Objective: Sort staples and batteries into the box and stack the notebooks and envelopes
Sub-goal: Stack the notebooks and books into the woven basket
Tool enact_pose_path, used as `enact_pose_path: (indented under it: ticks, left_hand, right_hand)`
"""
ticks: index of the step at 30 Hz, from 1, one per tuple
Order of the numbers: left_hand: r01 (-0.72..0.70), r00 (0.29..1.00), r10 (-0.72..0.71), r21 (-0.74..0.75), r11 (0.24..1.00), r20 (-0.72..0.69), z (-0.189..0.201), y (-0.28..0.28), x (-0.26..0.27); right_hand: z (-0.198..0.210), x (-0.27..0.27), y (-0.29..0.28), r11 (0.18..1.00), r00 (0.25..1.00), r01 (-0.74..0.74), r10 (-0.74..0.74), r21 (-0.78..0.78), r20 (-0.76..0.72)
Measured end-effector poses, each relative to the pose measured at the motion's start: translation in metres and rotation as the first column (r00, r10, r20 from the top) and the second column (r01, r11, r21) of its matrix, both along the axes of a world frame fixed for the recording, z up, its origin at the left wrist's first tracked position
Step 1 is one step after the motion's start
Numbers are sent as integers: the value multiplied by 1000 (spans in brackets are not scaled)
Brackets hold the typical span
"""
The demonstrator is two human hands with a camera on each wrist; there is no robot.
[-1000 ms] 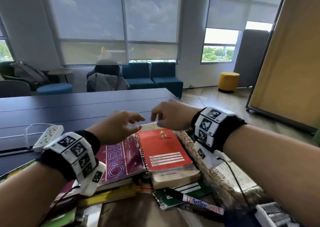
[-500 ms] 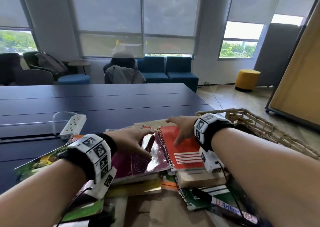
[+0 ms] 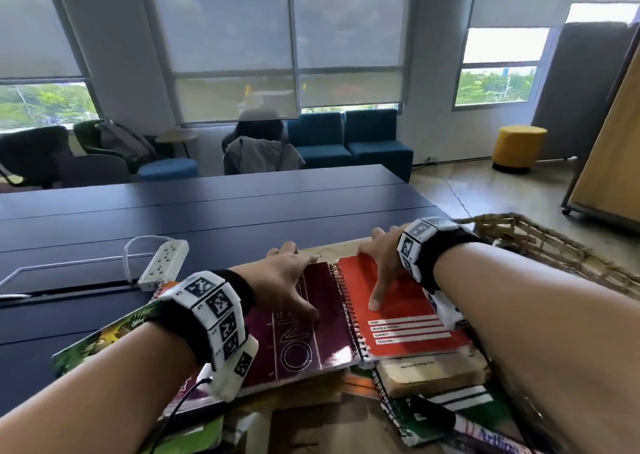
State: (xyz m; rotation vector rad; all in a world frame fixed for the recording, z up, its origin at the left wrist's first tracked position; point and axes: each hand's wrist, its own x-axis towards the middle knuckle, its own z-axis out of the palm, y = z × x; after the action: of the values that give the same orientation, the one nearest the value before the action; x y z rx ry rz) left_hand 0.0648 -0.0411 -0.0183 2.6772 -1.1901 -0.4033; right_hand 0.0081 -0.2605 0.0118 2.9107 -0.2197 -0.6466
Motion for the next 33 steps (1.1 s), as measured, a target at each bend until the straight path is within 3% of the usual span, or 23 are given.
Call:
enact_pose_path:
  ticks: [2, 6, 11, 16, 22, 27, 33]
  left_hand:
    - [-14, 1000, 14, -34, 999, -11, 3, 3, 3]
    - [-25, 999, 22, -101, 995, -31, 11, 8, 8]
    - [0, 998, -13, -202, 979, -62, 23, 14, 6]
    - [-67, 973, -19, -361, 930, -231, 43, 30, 3]
    - [-151, 978, 32, -591, 793, -206, 82, 48, -3]
    - [-143, 990, 103, -732, 667, -100, 105, 48, -9]
    - [-199, 980, 124, -817, 541, -156, 109, 37, -25]
  right_hand:
    - [-5, 1, -3, 1000, 999, -12, 12, -10, 44]
    - [-14, -2, -13, 993, 984, 12, -32, 116, 178]
    - [-11, -5, -14, 961, 945, -98, 9, 257, 326]
    - [10, -12, -12, 920, 890, -188, 11, 344, 456]
    - [49, -29, -16, 880, 826, -257, -15, 400, 564]
    - [78, -61, -31, 843, 759, -261, -121, 470, 639]
    - [101, -104, -64, 714, 616, -228, -421, 662, 665]
